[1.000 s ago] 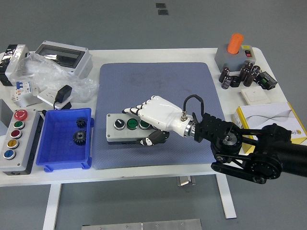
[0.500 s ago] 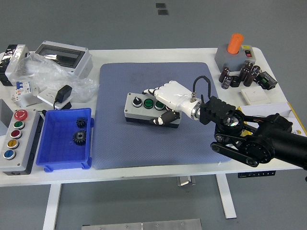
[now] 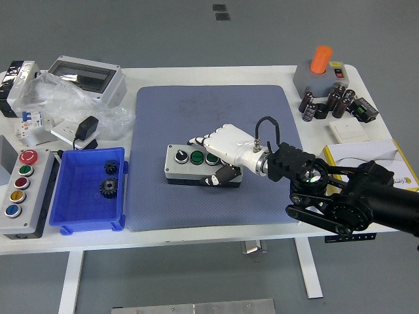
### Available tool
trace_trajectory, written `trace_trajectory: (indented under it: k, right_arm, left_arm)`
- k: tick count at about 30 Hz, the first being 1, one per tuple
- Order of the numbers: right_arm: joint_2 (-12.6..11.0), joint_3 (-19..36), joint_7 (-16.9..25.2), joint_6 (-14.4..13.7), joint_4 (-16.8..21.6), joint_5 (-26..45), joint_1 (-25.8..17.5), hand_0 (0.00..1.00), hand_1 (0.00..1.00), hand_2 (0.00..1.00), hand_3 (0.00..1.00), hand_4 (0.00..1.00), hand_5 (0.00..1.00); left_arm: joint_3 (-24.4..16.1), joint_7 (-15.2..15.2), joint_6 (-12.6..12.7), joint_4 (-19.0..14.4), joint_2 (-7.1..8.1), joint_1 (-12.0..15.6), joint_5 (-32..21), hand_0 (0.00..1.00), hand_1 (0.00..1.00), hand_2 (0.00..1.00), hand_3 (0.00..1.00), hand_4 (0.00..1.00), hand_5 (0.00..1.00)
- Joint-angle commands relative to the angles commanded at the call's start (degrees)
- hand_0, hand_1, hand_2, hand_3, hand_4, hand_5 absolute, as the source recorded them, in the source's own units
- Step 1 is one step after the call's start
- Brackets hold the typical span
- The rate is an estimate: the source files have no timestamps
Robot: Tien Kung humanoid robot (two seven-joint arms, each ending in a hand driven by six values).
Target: Pick up the button,place it on the desk,press the button,press the button
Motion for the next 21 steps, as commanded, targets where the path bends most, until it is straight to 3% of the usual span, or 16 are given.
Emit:
trace_trajectory:
  k: [4, 5, 10, 11, 16, 17, 21]
  right_arm:
    - [-0.21, 0.09, -0.52, 1.47, 0.72, -0.84, -0.06, 0.508, 0.513, 0.445, 0.544, 0.197, 0.002]
    - [-0.27, 0.09, -0.65, 1.82, 0.99, -1.16, -0.07, 0.532, 0.551, 0.511, 0.580, 0.236, 0.002]
    - [-0.41, -0.12, -1.20, 3.27, 2.16, -2.94, -0.01, 0.532, 0.551, 0.511, 0.580, 0.236, 0.002]
    - [-0.44, -0.13, -1.29, 3.50, 2.34, -3.16, 0.00, 0.662, 0.682, 0.765, 0.755, 0.570, 0.063]
    - [-0.53, 0.08, -1.72, 4.30, 2.85, -3.50, 0.04, 0.662, 0.682, 0.765, 0.755, 0.570, 0.063]
    - [-0.55, 0.16, -1.81, 4.47, 2.89, -3.44, 0.06, 0.755, 0.752, 0.882, 0.903, 0.662, 0.103]
    - [-0.60, 0.43, -2.16, 5.01, 2.88, -2.96, 0.08, 0.755, 0.752, 0.882, 0.903, 0.662, 0.103]
  left_arm:
    - [-0.10, 0.01, 0.01, 0.01, -0.02, 0.09, -0.04, 0.647, 0.631, 0.598, 0.589, 0.611, 0.224]
    - [-0.13, 0.01, 0.01, 0.01, -0.03, 0.10, -0.03, 0.647, 0.631, 0.597, 0.588, 0.609, 0.224]
    - [-0.21, 0.03, -0.01, 0.00, -0.04, 0.06, 0.04, 0.647, 0.631, 0.597, 0.588, 0.609, 0.224]
    - [-0.20, 0.03, 0.00, 0.00, -0.03, 0.04, 0.04, 0.646, 0.632, 0.597, 0.589, 0.608, 0.225]
    - [-0.17, 0.02, -0.01, -0.01, 0.01, -0.01, 0.05, 0.646, 0.632, 0.597, 0.589, 0.608, 0.225]
    - [-0.15, 0.02, -0.02, -0.01, 0.01, -0.02, 0.05, 0.646, 0.631, 0.596, 0.589, 0.606, 0.223]
    - [-0.08, 0.00, -0.04, 0.00, 0.00, 0.03, -0.01, 0.646, 0.631, 0.596, 0.589, 0.606, 0.223]
